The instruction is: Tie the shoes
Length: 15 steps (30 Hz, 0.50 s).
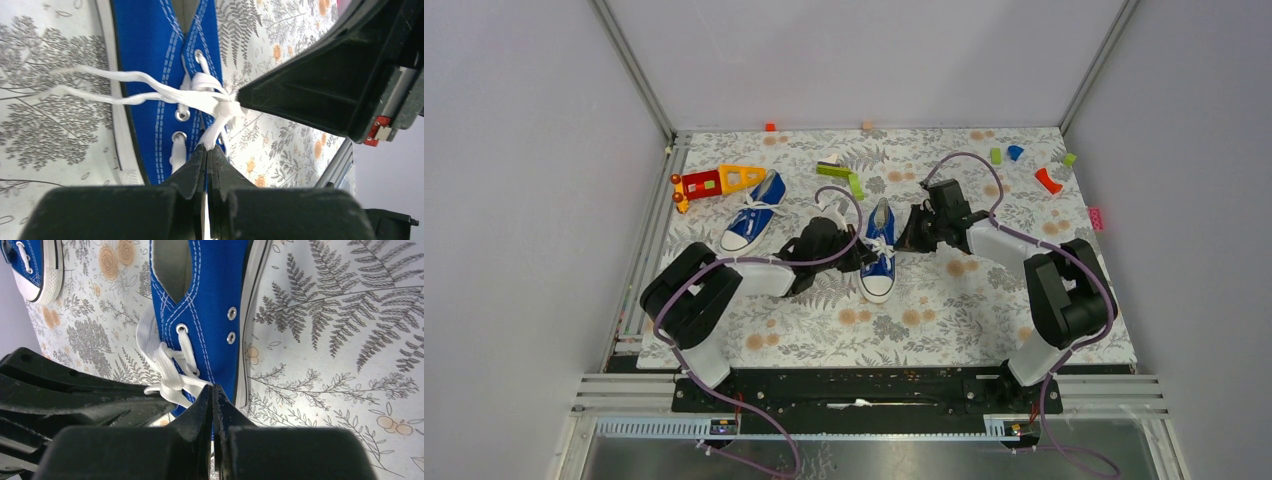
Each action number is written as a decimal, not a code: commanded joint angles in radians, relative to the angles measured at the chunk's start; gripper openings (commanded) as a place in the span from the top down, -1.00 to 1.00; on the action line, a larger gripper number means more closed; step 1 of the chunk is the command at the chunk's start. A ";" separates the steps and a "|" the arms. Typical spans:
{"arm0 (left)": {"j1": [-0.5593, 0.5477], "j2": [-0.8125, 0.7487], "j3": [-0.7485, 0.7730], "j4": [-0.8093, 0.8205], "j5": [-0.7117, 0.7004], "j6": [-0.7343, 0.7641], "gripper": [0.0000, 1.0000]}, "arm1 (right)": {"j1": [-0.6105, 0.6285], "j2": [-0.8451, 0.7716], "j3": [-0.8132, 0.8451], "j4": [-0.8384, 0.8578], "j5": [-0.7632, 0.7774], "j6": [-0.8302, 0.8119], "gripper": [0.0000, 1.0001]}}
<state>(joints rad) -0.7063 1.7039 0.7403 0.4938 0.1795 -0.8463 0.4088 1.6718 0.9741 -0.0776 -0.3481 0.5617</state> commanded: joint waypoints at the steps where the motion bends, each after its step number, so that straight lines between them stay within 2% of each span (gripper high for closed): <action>1: 0.034 -0.022 0.007 0.014 0.005 0.035 1.00 | 0.010 -0.059 -0.018 0.005 0.070 0.024 1.00; 15: 0.053 -0.061 0.031 -0.133 0.009 0.130 1.00 | 0.010 -0.092 -0.105 0.035 0.183 0.102 1.00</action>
<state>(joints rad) -0.6609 1.6867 0.7403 0.4057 0.1898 -0.7731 0.4107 1.6291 0.8928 -0.0608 -0.2455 0.6369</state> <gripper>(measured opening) 0.013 0.015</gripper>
